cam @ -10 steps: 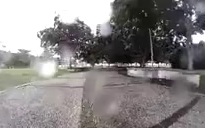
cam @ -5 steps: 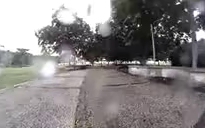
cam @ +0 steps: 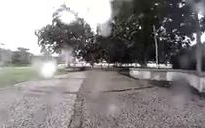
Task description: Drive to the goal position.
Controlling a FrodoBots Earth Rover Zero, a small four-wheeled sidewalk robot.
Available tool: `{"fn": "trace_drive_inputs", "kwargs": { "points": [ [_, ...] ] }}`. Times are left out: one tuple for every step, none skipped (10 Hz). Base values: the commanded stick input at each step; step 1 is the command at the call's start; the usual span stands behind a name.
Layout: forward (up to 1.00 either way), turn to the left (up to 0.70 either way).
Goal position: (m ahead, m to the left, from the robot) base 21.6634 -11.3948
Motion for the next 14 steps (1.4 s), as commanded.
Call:
{"fn": "trace_drive_inputs", "kwargs": {
  "points": [
    [0.7,0.0],
    [0.7,0.0],
    [0.7,0.0],
    [0.7,0.0],
    [0.7,0.0],
    [0.7,0.0],
    [0.7,0.0],
    [0.7,0.0],
    [0.7,0.0],
    [0.7,0.0],
    [0.7,0.0],
    [0.7,0.0],
    [0.7,0.0],
    [0.7,0.0]
  ]
}}
